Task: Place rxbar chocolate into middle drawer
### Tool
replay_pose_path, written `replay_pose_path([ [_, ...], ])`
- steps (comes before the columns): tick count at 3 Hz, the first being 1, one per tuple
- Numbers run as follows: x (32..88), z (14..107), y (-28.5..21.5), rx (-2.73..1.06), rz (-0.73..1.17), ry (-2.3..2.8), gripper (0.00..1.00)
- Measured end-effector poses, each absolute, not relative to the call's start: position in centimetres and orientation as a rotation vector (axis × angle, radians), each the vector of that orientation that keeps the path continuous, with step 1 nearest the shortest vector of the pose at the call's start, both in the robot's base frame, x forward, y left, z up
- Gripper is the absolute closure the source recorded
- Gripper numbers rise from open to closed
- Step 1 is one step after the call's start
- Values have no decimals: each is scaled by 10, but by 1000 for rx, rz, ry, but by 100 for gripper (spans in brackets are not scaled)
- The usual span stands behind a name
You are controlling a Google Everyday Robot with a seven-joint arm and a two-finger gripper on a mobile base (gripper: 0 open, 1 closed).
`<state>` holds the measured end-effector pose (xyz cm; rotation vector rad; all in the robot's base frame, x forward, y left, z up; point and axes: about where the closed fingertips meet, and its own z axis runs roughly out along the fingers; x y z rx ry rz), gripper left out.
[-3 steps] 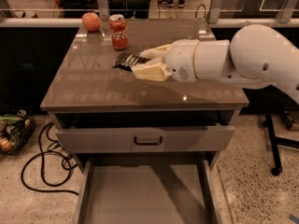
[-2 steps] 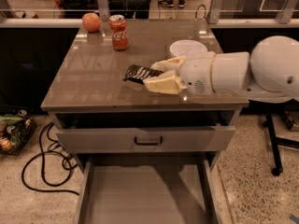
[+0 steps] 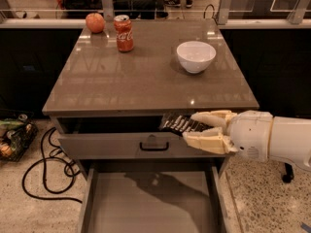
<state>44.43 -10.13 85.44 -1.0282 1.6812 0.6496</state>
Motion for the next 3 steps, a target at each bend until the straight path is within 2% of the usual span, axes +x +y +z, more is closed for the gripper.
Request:
replay_pose_path([
  [1,444,854,-101,-1029,649,1682,100],
  [3,413,778,-139,-1133,602,1862,100],
])
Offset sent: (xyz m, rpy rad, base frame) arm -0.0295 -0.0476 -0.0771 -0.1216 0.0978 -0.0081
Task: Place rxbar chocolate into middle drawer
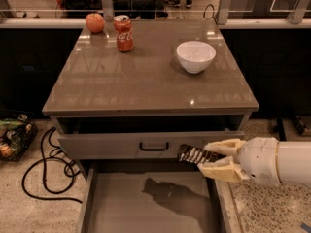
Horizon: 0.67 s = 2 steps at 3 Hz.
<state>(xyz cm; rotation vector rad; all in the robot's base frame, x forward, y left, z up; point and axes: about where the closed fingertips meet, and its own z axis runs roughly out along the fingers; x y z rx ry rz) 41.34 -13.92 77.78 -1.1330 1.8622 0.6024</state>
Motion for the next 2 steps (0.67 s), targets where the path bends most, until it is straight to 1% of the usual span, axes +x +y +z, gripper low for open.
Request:
replay_pose_path([
  [2,389,690,-160,-1302,523,1939,100],
])
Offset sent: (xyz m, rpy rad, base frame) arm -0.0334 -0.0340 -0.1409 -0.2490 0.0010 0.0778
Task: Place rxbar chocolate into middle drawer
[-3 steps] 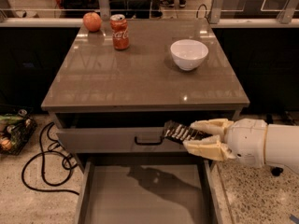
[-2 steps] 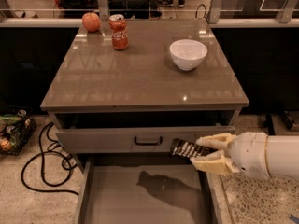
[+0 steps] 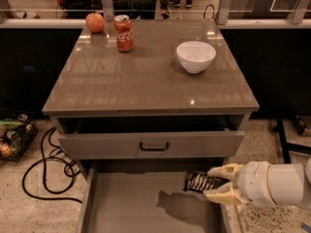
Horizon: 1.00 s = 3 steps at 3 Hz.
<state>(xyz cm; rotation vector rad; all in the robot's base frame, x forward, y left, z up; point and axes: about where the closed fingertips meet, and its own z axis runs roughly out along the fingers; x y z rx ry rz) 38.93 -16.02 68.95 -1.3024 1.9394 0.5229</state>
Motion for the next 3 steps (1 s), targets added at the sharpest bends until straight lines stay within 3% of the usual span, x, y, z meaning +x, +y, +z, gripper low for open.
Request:
replay_pose_path([
  [3,377,629,-142,-1442,494,1919,100],
])
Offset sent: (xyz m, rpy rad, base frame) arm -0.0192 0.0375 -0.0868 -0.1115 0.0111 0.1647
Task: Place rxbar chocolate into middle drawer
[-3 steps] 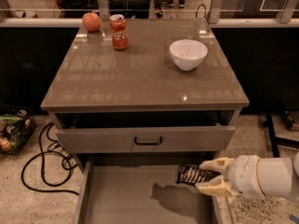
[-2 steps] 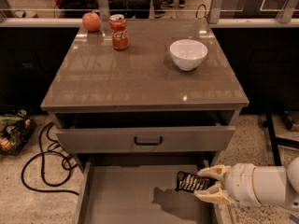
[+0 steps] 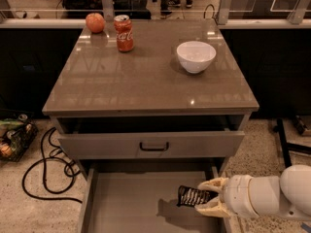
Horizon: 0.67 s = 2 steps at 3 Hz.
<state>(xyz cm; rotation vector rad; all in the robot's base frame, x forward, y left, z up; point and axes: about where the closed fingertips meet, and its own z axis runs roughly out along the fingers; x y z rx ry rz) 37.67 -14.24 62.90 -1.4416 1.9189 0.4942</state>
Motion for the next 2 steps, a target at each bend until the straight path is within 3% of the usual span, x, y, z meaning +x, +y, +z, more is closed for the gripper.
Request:
replay_pose_path([
  [2,386,533,-117,-1457,609,1943,100],
])
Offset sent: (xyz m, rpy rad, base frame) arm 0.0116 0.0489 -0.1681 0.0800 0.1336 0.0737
